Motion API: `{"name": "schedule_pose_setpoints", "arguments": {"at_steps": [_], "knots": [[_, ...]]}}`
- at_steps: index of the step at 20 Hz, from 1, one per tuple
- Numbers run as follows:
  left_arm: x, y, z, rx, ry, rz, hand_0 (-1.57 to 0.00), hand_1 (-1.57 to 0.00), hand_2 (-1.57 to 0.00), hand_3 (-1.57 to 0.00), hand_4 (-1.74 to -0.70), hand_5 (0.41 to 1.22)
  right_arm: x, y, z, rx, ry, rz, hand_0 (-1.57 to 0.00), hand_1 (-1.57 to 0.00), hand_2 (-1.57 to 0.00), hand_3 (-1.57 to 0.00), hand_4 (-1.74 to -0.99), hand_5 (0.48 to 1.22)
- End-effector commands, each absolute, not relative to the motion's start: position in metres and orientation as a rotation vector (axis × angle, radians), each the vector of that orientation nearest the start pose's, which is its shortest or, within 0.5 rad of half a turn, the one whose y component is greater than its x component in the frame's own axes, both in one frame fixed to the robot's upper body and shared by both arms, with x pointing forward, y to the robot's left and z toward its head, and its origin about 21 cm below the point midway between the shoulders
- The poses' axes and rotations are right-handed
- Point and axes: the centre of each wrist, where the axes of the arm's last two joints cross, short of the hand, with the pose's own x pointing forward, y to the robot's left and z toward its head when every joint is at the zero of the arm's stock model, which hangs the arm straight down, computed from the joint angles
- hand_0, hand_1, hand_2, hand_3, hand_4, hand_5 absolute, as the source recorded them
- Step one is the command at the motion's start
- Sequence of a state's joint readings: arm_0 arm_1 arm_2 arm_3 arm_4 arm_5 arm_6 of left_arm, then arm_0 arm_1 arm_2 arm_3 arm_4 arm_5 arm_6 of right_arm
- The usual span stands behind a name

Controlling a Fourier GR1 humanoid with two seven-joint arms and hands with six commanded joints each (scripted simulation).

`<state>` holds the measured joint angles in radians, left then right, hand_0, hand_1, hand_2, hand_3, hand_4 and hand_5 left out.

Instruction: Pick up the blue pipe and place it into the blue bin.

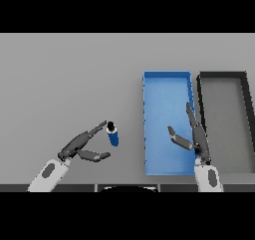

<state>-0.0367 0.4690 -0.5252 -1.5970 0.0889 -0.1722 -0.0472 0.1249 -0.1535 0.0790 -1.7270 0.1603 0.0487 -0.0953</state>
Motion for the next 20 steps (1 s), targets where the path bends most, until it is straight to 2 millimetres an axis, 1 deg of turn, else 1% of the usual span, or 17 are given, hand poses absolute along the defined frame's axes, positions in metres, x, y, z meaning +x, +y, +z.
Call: {"name": "schedule_pose_setpoints", "arguments": {"at_steps": [1,2,4,5,7,9,11,12,13,14,15,16,17,18,19,20], "knots": [[0.228,0.214,-0.004,-0.273,-1.420,-0.814,0.00,0.00,0.00,0.00,-1.15,0.459,0.217,-0.252,0.016,-0.162,-1.673,0.324,0.00,0.00,0.00,0.00,-1.214,0.624],[0.228,0.205,-0.009,-0.284,-1.436,-0.803,0.00,0.00,0.00,0.00,-1.16,0.460,0.216,-0.254,0.016,-0.166,-1.664,0.323,0.00,0.00,0.00,0.00,-1.211,0.622],[0.235,0.196,-0.011,-0.299,-1.447,-0.783,0.00,0.00,0.00,0.00,-1.15,0.460,0.215,-0.253,0.014,-0.161,-1.658,0.328,0.00,0.00,0.00,0.00,-1.202,0.621],[0.238,0.191,-0.011,-0.305,-1.455,-0.781,0.00,0.00,0.00,0.00,-1.14,0.460,0.211,-0.256,0.011,-0.169,-1.654,0.326,0.00,0.00,0.00,0.00,-1.205,0.625],[0.242,0.185,-0.017,-0.307,-1.447,-0.789,0.00,0.00,0.00,0.00,-1.12,0.456,0.212,-0.255,0.010,-0.162,-1.657,0.318,0.00,0.00,0.00,0.00,-1.211,0.634],[0.242,0.178,-0.025,-0.264,-1.424,-0.819,0.00,0.00,0.00,0.00,-1.08,0.435,0.211,-0.255,0.013,-0.162,-1.682,0.319,0.00,0.00,0.00,0.00,-1.220,0.639],[0.243,0.169,-0.028,-0.262,-1.423,-0.834,0.00,0.00,0.00,0.00,-1.05,0.418,0.212,-0.259,0.009,-0.175,-1.664,0.325,0.00,0.00,0.00,0.00,-1.221,0.645],[0.244,0.167,-0.029,-0.285,-1.427,-0.816,0.00,0.00,0.00,0.00,-1.06,0.420,0.209,-0.261,0.015,-0.178,-1.690,0.332,0.00,0.00,0.00,0.00,-1.214,0.645],[0.247,0.165,-0.029,-0.304,-1.432,-0.800,0.00,0.00,0.00,0.00,-1.08,0.428,0.210,-0.261,0.015,-0.186,-1.680,0.333,0.00,0.00,0.00,0.00,-1.207,0.646],[0.248,0.159,-0.028,-0.321,-1.445,-0.795,0.00,0.00,0.00,0.00,-1.09,0.441,0.208,-0.259,0.014,-0.180,-1.683,0.332,0.00,0.00,0.00,0.00,-1.205,0.649],[0.250,0.152,-0.030,-0.331,-1.444,-0.789,0.00,0.00,0.00,0.00,-1.11,0.463,0.211,-0.258,0.014,-0.176,-1.671,0.329,0.00,0.00,0.00,0.00,-1.207,0.650],[0.251,0.148,-0.033,-0.348,-1.449,-0.760,0.00,0.00,-0.05,-0.04,-1.14,0.502,0.210,-0.258,0.014,-0.175,-1.677,0.334,0.00,0.00,0.00,0.00,-1.210,0.653],[0.252,0.148,-0.033,-0.370,-1.469,-0.724,0.00,-0.04,-0.15,-0.12,-1.19,0.550,0.210,-0.260,0.014,-0.181,-1.680,0.333,0.00,0.00,0.00,0.00,-1.213,0.655],[0.250,0.147,-0.033,-0.398,-1.470,-0.698,-0.01,-0.16,-0.31,-0.28,-1.24,0.613,0.212,-0.259,0.014,-0.170,-1.677,0.326,0.00,0.00,0.00,0.00,-1.217,0.655],[0.249,0.145,-0.035,-0.422,-1.476,-0.666,-0.12,-0.32,-0.49,-0.53,-1.28,0.735,0.213,-0.257,0.013,-0.169,-1.675,0.327,0.00,0.00,0.00,0.00,-1.220,0.656],[0.248,0.142,-0.036,-0.436,-1.478,-0.644,-0.36,-0.55,-0.69,-0.74,-1.37,0.832,0.214,-0.260,0.013,-0.180,-1.667,0.323,0.00,0.00,0.00,0.00,-1.220,0.656]]}}
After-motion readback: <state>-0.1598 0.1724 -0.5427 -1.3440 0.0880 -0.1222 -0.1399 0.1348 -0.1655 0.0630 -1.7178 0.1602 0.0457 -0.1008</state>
